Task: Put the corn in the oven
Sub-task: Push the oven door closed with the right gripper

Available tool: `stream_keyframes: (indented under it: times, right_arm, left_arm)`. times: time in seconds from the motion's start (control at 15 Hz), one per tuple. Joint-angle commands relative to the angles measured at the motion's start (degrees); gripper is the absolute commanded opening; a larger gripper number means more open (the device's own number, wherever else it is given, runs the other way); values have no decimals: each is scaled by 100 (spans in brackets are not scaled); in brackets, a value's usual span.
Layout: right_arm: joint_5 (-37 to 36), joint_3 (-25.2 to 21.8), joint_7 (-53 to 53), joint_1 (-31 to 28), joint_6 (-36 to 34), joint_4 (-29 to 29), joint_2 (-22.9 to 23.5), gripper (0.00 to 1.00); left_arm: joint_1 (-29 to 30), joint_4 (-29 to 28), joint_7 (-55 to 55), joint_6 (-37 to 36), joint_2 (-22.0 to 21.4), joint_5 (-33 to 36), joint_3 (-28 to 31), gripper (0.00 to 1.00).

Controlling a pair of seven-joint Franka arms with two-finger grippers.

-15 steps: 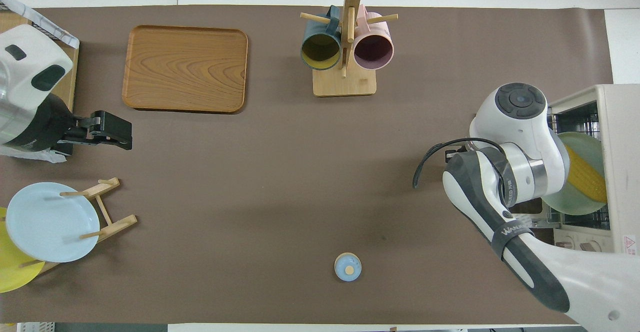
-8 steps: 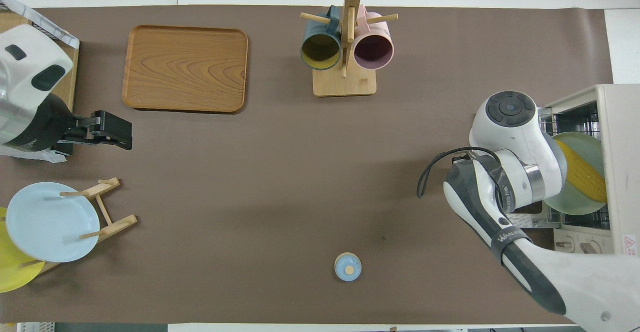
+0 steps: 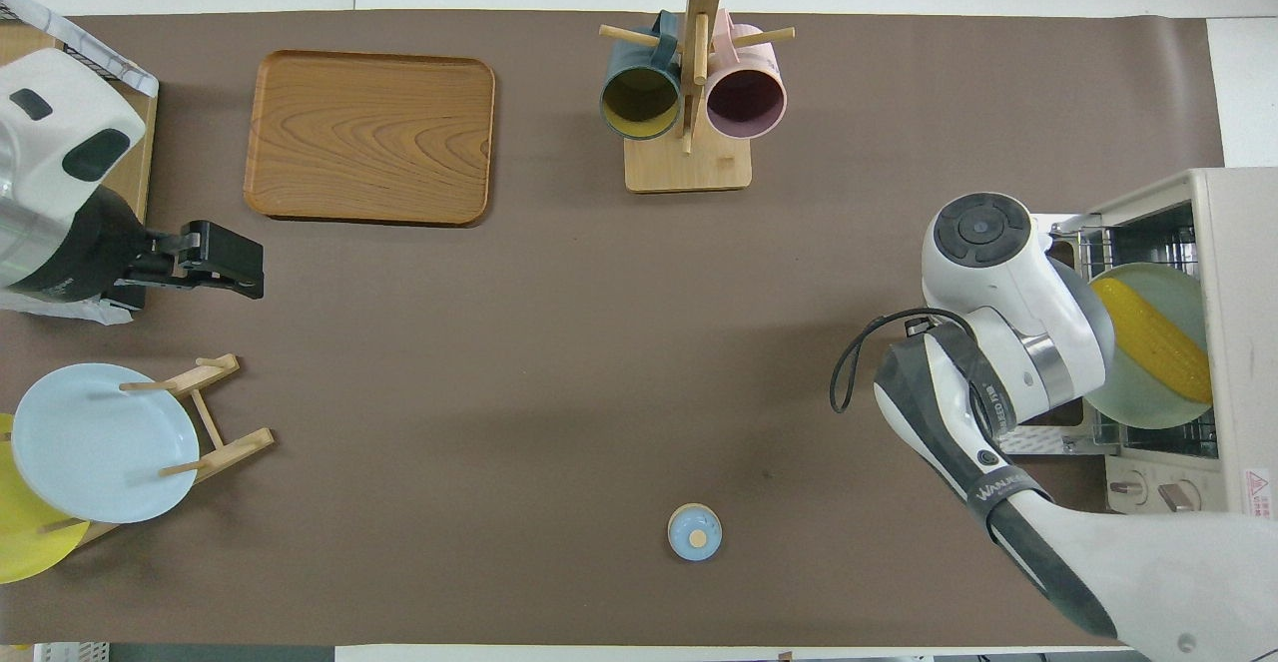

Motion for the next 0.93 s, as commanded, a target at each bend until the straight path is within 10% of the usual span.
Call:
stream_keyframes:
  times: [0.0,0.87]
  right_arm:
    - [-88,-88,-876,-313,-582,533,-376,0]
    - [631,-150,-2434,-1325,-1337,971,-1354,11]
  left_arm:
    - [-8,-174,11,42,-169,78,21,100]
    - [-8,-174,11,42,-169,78,21,100]
